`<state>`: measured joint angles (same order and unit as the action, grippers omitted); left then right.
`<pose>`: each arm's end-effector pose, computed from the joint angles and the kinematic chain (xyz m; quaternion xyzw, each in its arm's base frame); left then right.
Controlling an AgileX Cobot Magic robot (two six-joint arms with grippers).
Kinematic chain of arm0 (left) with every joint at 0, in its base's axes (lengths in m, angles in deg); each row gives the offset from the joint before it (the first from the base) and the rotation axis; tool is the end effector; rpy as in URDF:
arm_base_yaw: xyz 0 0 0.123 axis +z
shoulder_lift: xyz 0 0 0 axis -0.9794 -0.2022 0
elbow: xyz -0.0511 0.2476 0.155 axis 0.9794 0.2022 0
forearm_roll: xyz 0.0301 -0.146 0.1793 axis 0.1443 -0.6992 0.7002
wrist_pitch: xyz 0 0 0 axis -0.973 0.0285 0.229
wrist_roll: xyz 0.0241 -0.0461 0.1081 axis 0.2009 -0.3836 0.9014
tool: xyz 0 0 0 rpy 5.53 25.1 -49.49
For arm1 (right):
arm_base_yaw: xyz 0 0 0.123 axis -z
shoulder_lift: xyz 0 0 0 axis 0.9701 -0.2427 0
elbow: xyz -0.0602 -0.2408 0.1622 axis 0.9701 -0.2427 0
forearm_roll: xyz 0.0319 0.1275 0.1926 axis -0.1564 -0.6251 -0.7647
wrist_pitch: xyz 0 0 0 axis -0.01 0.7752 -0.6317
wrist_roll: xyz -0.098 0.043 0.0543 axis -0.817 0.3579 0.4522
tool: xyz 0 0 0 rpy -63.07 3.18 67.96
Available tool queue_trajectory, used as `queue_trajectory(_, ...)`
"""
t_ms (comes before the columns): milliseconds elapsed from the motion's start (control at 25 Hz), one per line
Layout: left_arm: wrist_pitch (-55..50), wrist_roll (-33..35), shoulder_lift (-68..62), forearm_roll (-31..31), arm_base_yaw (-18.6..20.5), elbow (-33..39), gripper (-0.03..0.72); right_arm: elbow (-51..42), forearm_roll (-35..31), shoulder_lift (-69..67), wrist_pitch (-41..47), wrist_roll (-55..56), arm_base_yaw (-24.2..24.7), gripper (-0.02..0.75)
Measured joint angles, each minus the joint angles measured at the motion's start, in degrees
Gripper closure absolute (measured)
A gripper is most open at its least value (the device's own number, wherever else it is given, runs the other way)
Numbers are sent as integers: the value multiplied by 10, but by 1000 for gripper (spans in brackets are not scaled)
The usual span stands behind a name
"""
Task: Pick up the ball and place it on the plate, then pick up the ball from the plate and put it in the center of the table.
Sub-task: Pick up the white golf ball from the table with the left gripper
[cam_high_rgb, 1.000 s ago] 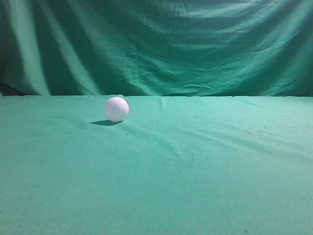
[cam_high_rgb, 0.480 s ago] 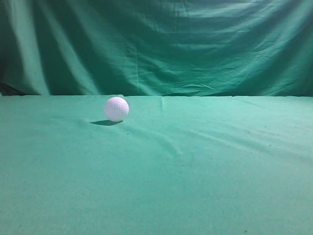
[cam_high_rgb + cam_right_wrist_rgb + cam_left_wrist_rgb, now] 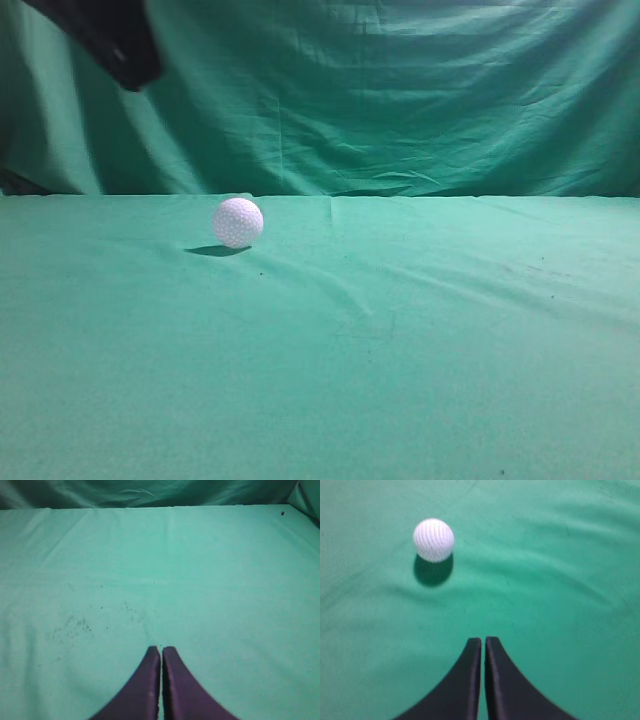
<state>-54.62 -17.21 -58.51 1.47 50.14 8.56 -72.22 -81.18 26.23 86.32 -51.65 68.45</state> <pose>0.2486 -0.1552 0.2560 0.3471 0.8832 -0.1196 0.2919 0.0485 0.0085 0.1597 -0.0637 0.8097 0.0412 0.5820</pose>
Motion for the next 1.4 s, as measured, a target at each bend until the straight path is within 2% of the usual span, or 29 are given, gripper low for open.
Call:
queue_trajectory(320,-34,-7,-158,1,-1,-149,688,0,0,0,0,0,0,738)
queue_trajectory(360,-49,-7,-176,1,-1,-165,639,0,0,0,0,0,0,738)
queue_trajectory(400,-63,-7,-193,1,-1,-179,639,0,0,0,0,0,0,738)
queue_trajectory(640,-89,-8,-261,1,-1,-242,151,0,0,0,0,0,0,738)
queue_trajectory(680,-89,-8,-270,2,-1,-250,87,0,0,0,0,0,0,738)
queue_trajectory(760,-89,-10,-287,10,-1,-264,30,0,0,0,0,0,0,738)
queue_trajectory(920,-90,-43,-322,49,-1,-292,44,0,0,0,0,0,0,738)
queue_trajectory(960,-90,-56,-330,59,-1,-299,109,0,0,0,0,0,0,738)
queue_trajectory(1120,-96,-85,-357,94,-1,-322,104,0,0,0,0,0,0,738)
queue_trajectory(1400,-105,-93,-381,96,-1,-341,104,0,0,0,0,0,0,738)
